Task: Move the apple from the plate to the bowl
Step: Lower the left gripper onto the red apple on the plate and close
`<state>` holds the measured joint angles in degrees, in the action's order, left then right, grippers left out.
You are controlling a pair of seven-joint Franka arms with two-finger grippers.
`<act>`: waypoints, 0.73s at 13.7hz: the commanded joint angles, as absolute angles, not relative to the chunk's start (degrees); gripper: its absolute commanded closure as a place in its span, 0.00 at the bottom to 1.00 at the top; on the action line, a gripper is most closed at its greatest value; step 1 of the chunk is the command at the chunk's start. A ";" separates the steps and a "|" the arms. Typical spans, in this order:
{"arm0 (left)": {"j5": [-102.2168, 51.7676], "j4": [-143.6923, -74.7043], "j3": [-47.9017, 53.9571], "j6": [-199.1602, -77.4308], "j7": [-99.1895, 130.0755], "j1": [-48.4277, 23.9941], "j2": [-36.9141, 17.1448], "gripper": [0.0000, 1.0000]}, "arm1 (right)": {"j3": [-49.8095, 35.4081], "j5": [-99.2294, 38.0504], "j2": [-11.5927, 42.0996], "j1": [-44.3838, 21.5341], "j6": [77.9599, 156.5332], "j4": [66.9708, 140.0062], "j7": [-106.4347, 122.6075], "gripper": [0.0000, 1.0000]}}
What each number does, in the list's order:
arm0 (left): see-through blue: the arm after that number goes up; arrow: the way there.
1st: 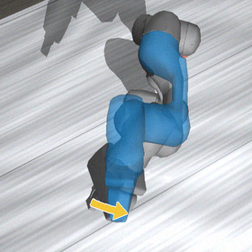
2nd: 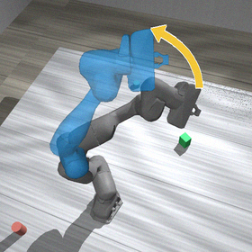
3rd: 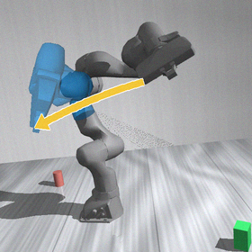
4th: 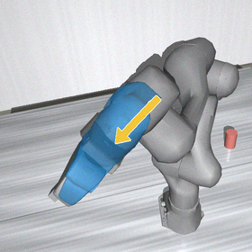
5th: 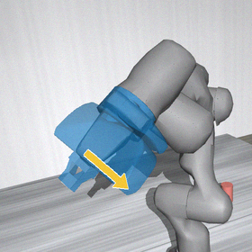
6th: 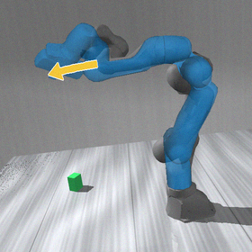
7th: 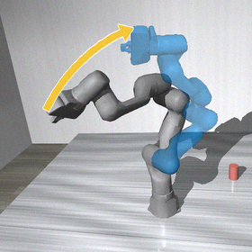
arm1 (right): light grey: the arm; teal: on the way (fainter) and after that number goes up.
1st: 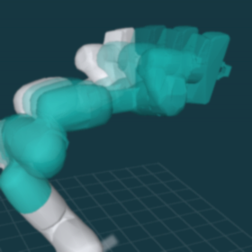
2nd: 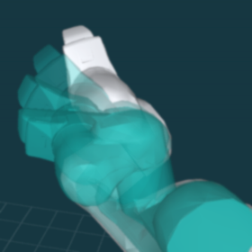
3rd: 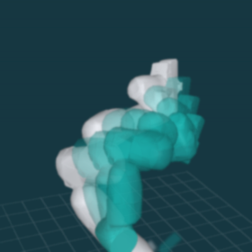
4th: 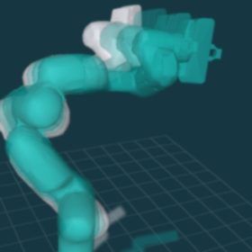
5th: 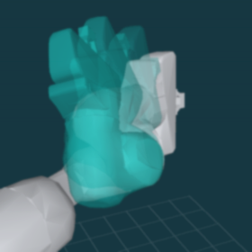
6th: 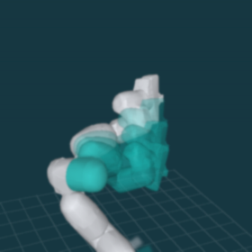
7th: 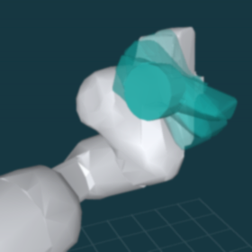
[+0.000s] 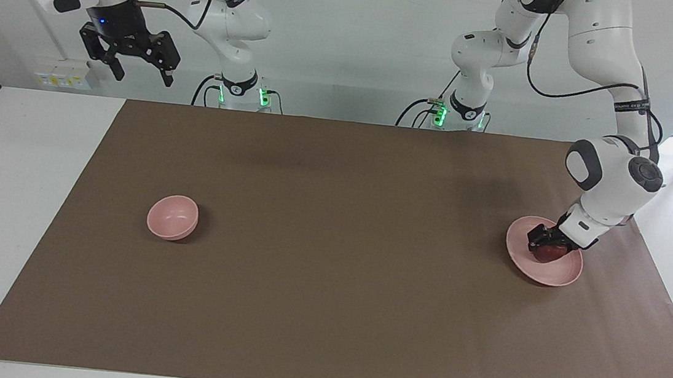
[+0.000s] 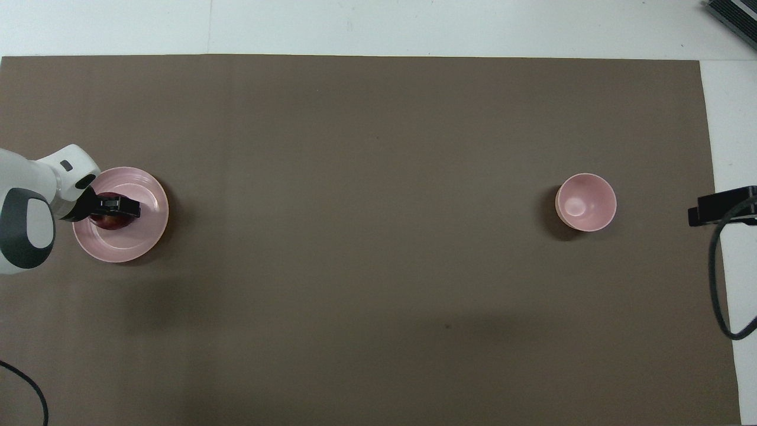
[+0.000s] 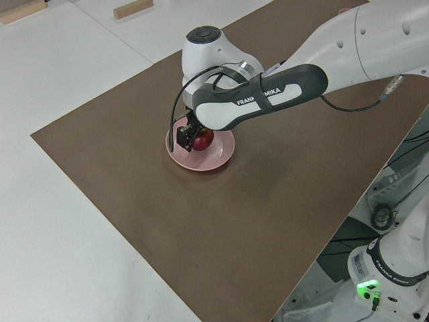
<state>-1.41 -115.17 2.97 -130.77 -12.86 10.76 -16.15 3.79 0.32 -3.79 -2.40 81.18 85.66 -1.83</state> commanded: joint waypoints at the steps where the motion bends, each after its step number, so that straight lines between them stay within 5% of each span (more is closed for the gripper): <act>1: -1.49 -115.58 2.90 -130.44 -12.13 10.64 -14.77 1.00 | 3.52 -0.97 -3.96 -1.58 81.47 85.78 -0.35 0.00; 10: -1.84 -103.38 3.08 -107.70 -4.31 7.82 -15.64 1.00 | 3.52 -0.97 -3.96 -1.58 81.56 85.69 -0.35 0.00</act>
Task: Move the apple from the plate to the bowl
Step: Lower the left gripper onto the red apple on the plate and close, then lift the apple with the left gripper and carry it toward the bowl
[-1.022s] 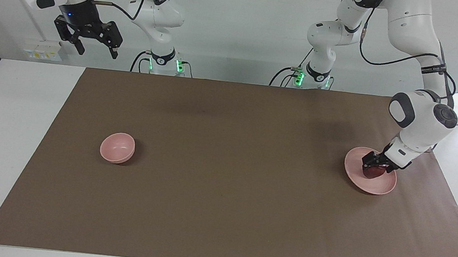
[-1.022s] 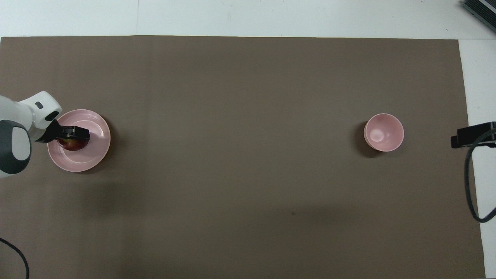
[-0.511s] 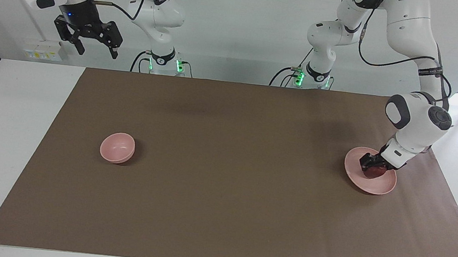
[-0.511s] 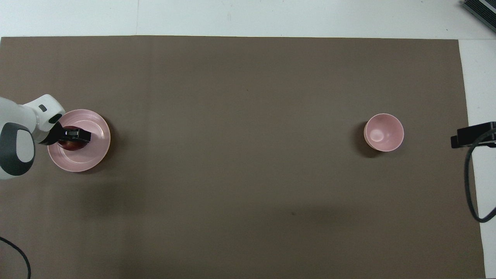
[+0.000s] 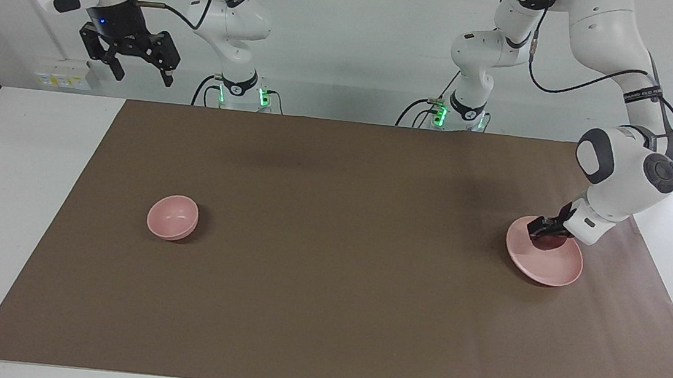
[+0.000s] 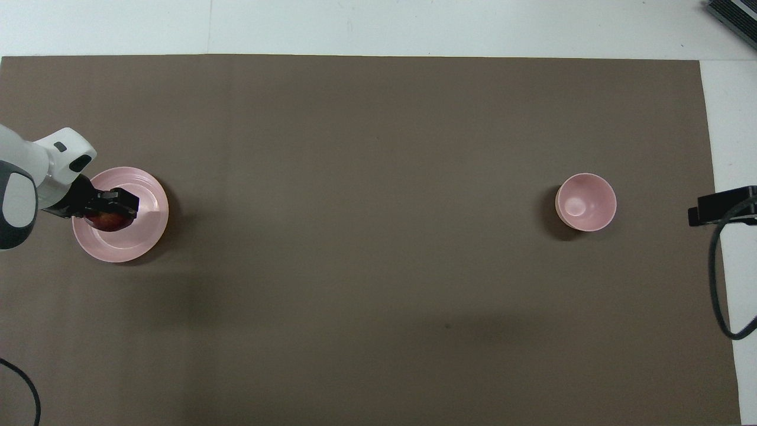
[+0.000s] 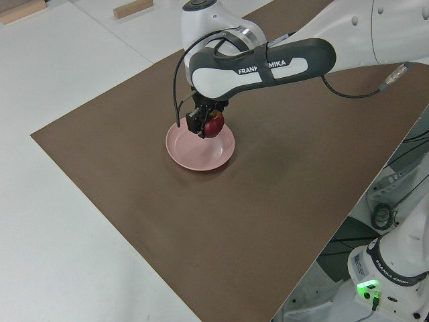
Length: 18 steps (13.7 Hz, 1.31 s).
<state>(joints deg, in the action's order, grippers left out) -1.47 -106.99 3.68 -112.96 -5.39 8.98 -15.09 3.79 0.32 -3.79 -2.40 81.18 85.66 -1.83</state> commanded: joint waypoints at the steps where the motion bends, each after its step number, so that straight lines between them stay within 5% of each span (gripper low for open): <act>1: -1.85 -101.62 2.99 -104.71 -4.22 7.04 -16.51 1.00 | 3.52 -0.97 -3.96 -1.58 81.48 85.69 -0.35 0.00; 4: -2.63 -94.41 2.99 -99.15 -3.35 3.44 -19.24 1.00 | 3.52 -0.97 -3.96 -1.58 81.47 85.69 -0.35 0.00; 18: -31.09 -87.81 3.60 -83.51 33.02 -2.81 -19.69 1.00 | 3.52 -0.97 -3.96 -1.58 81.47 85.78 -0.35 0.00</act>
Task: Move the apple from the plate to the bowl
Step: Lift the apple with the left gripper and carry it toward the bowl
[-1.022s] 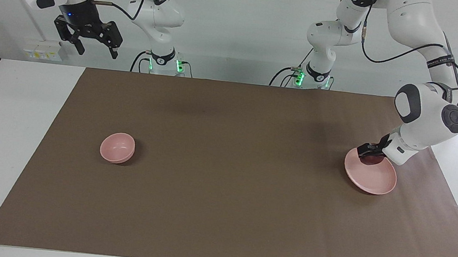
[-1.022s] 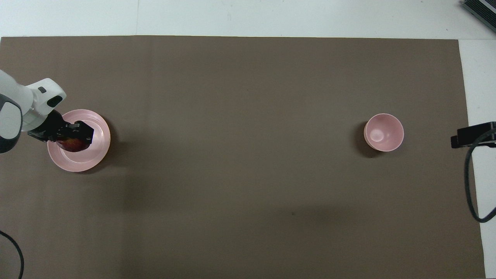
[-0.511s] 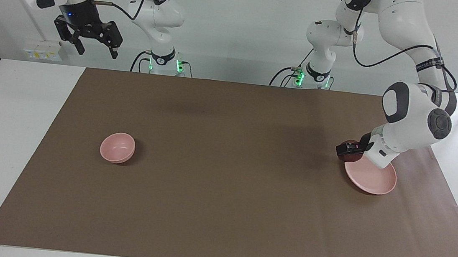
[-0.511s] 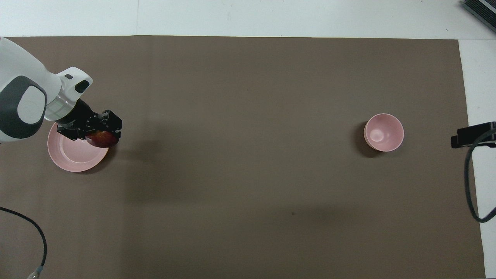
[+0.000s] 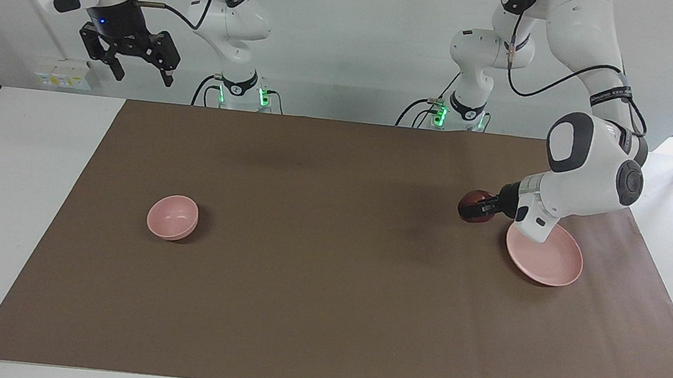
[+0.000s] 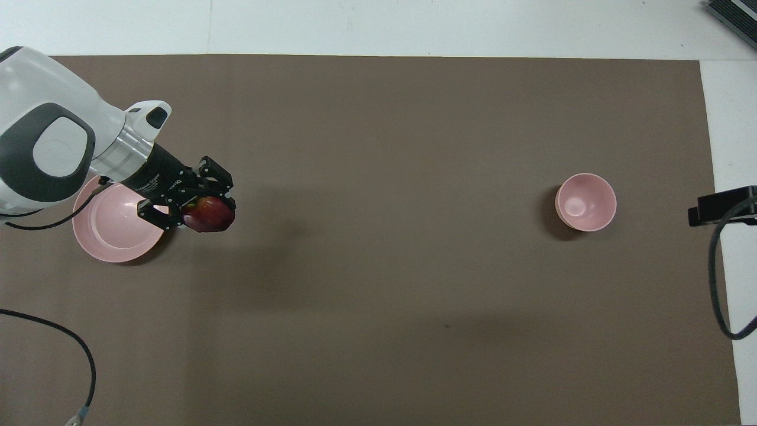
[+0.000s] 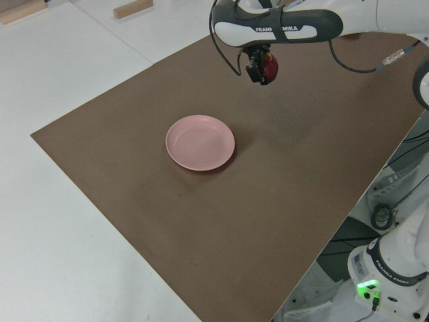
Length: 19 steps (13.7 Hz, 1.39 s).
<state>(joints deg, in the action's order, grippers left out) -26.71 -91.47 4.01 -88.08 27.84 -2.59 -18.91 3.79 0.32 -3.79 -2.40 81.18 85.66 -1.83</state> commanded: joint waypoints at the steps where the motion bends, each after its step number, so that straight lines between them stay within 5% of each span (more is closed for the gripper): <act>1: -32.85 -87.28 4.21 -82.54 34.96 -2.81 -19.60 1.00 | 3.52 -0.97 -3.87 -1.58 81.47 85.69 -0.35 0.00; 15: -64.76 -85.78 12.21 -78.13 66.70 -3.08 -15.56 1.00 | 3.52 -0.52 -4.39 -1.58 81.83 86.92 2.10 0.00; 19: -70.21 -86.57 16.69 -84.26 70.21 -3.08 -13.89 1.00 | 3.60 -10.77 -5.98 -1.32 81.30 90.87 3.25 0.00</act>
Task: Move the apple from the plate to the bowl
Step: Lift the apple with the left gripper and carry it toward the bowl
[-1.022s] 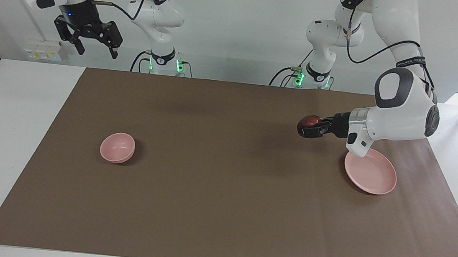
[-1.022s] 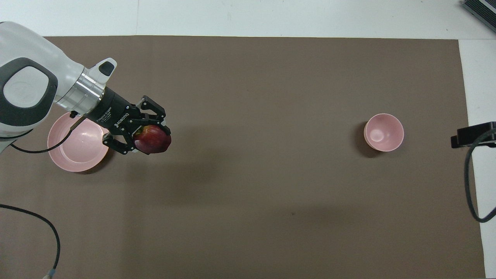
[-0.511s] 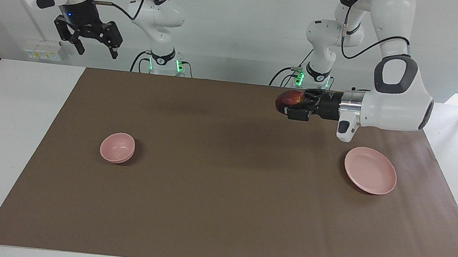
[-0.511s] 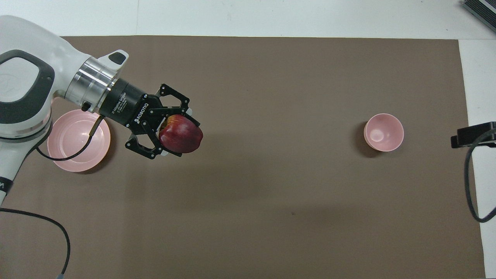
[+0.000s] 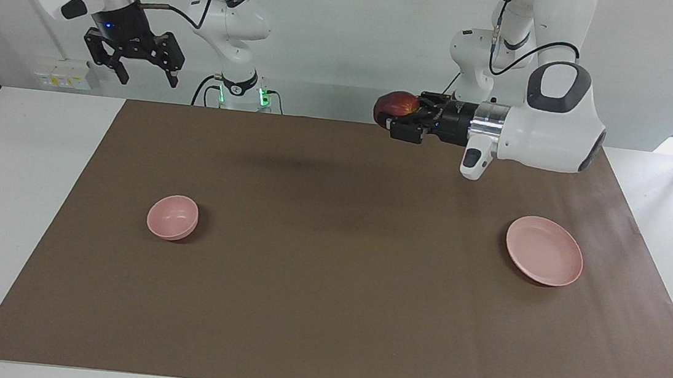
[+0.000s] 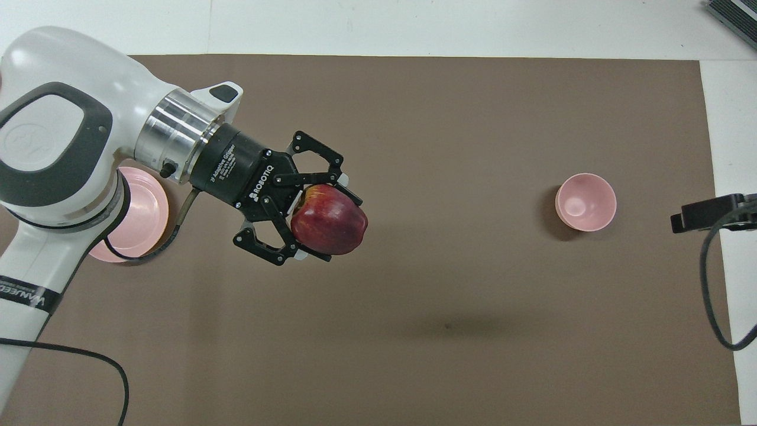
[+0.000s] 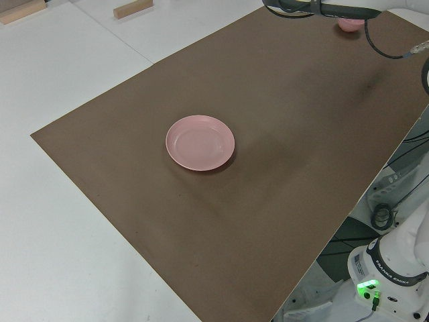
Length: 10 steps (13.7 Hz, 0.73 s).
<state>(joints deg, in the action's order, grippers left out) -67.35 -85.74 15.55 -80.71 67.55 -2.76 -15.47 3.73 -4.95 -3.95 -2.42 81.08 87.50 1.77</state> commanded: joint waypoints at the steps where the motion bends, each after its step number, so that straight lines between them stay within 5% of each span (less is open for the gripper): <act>1: -70.66 -87.18 17.66 -87.07 71.18 -3.16 -13.71 1.00 | 3.60 -15.25 -6.15 -0.27 81.21 92.01 2.21 0.00; 10: -75.49 -91.49 19.51 -106.60 75.32 -8.61 -11.78 1.00 | 3.08 -50.08 -5.63 1.85 86.64 99.75 -5.71 0.00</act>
